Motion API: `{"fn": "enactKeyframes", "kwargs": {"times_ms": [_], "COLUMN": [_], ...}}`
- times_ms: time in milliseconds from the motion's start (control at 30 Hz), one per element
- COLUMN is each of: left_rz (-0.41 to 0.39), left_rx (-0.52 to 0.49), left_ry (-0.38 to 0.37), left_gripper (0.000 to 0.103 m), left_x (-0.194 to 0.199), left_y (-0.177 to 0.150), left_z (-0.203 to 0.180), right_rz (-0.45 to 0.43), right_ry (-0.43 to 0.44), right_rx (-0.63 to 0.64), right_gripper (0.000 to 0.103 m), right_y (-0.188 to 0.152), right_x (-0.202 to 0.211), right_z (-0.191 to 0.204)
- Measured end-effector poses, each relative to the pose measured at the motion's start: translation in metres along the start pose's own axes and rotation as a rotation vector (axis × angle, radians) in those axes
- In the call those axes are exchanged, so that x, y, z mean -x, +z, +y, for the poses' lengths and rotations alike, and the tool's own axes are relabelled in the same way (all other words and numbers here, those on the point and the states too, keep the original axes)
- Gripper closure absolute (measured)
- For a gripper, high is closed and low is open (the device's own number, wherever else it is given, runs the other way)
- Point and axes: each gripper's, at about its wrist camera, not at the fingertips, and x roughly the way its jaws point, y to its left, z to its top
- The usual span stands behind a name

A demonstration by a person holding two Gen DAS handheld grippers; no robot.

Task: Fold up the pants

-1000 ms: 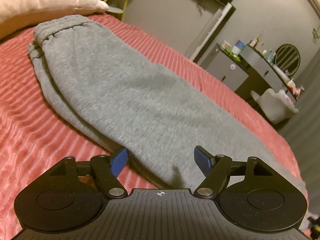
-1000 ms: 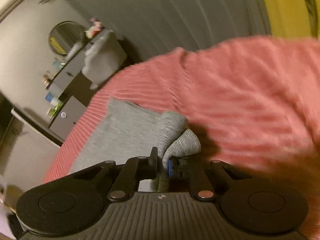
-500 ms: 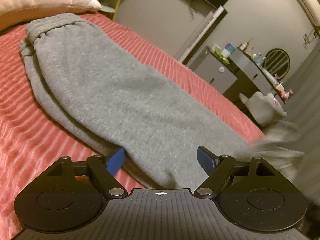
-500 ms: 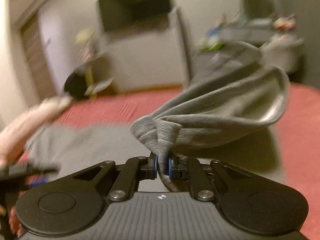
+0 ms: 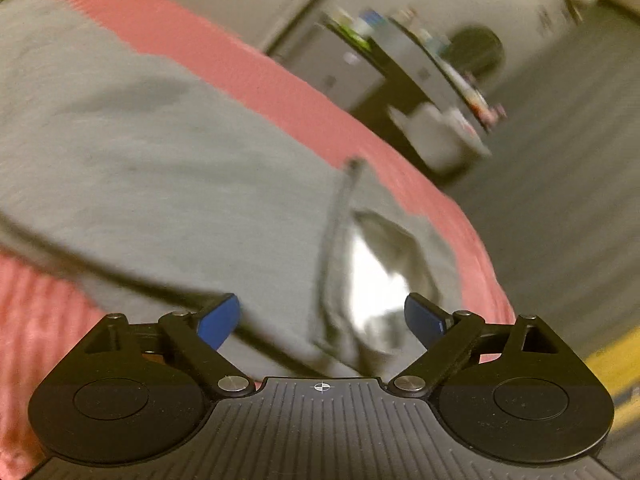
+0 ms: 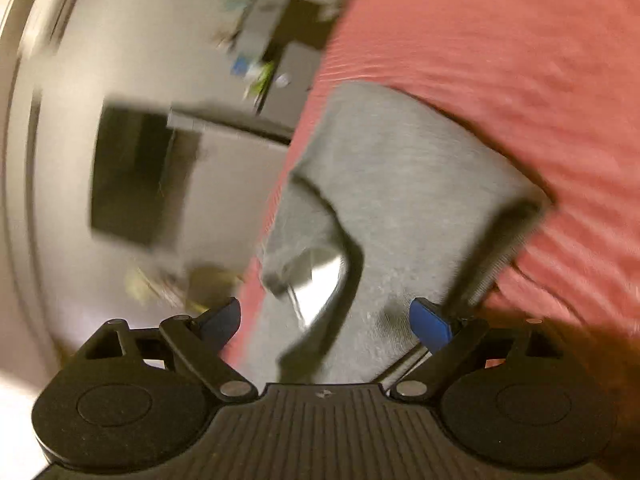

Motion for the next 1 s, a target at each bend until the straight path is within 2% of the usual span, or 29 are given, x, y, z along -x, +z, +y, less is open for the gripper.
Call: {"fn": "enactKeyframes", "kwargs": {"times_ms": [67,133,167,200,267,300,367,433,500,533,567,600,667,700,800,833,867,900,933,967,1000], "left_rz": [0.003,-0.001,0.005,0.024,0.083,0.108,0.165,0.246,0.302,0.303,0.294,0.281,0.252,0.234,0.104,0.056,0.001,-0.047,-0.071,-0.062,-0.045], "left_rx": [-0.151,-0.304,-0.333,-0.318,-0.228,-0.196,-0.193,-0.191,-0.147,-0.123,-0.098,-0.082,-0.067,-0.070,-0.077,-0.061,-0.041,-0.047,-0.095,-0.141,-0.174], "left_ry": [0.001,0.047,0.050,0.028,-0.042,-0.045,0.000,0.024,0.045,0.045,0.035,0.031,0.053,0.063,0.054,0.101,0.182,0.275,0.341,0.352,0.339], "left_gripper": [0.011,0.011,0.011,0.011,0.011,0.015,0.025,0.044,0.052,0.056,0.057,0.058,0.081,0.097,0.095,0.088,0.087,0.083,0.083,0.081,0.071], "left_x": [-0.005,-0.014,-0.021,-0.030,-0.053,-0.069,-0.101,-0.133,-0.157,-0.164,-0.169,-0.171,-0.177,-0.177,-0.156,-0.149,-0.140,-0.131,-0.121,-0.112,-0.103], "left_y": [0.002,0.005,0.010,0.016,0.030,0.035,0.039,0.042,0.049,0.052,0.058,0.063,0.075,0.082,0.106,0.113,0.118,0.122,0.122,0.118,0.113], "left_z": [-0.034,-0.068,-0.080,-0.087,-0.092,-0.093,-0.094,-0.095,-0.092,-0.090,-0.088,-0.084,-0.084,-0.083,-0.075,-0.069,-0.062,-0.055,-0.051,-0.049,-0.049], "right_rz": [-0.009,-0.020,-0.030,-0.044,-0.075,-0.094,-0.132,-0.171,-0.197,-0.198,-0.182,-0.159,-0.143,-0.145,-0.142,-0.142,-0.143,-0.143,-0.144,-0.143,-0.142], "right_ry": [0.042,0.067,0.077,0.079,0.052,0.036,-0.014,-0.081,-0.142,-0.183,-0.206,-0.198,-0.177,-0.173,-0.162,-0.159,-0.153,-0.147,-0.146,-0.147,-0.148], "right_rx": [-0.057,-0.068,-0.063,-0.051,-0.001,0.034,0.122,0.224,0.299,0.321,0.309,0.274,0.234,0.231,0.226,0.219,0.209,0.200,0.196,0.195,0.197], "right_gripper": [0.011,0.011,0.011,0.011,0.011,0.011,0.011,0.012,0.030,0.050,0.055,0.055,0.056,0.056,0.056,0.057,0.057,0.057,0.057,0.057,0.056], "right_y": [0.003,-0.005,-0.005,-0.005,-0.004,-0.005,-0.003,0.001,0.004,0.006,0.008,0.011,0.015,0.017,0.020,0.021,0.021,0.021,0.021,0.021,0.020], "right_x": [0.001,-0.004,0.003,0.005,0.014,0.017,0.028,0.033,0.040,0.037,0.037,0.032,0.029,0.029,0.029,0.029,0.030,0.031,0.031,0.029,0.029], "right_z": [-0.011,-0.010,-0.010,-0.009,-0.004,0.001,0.011,0.022,0.025,0.024,0.020,0.015,0.008,0.006,0.003,0.002,0.000,-0.001,-0.002,-0.002,-0.002]}}
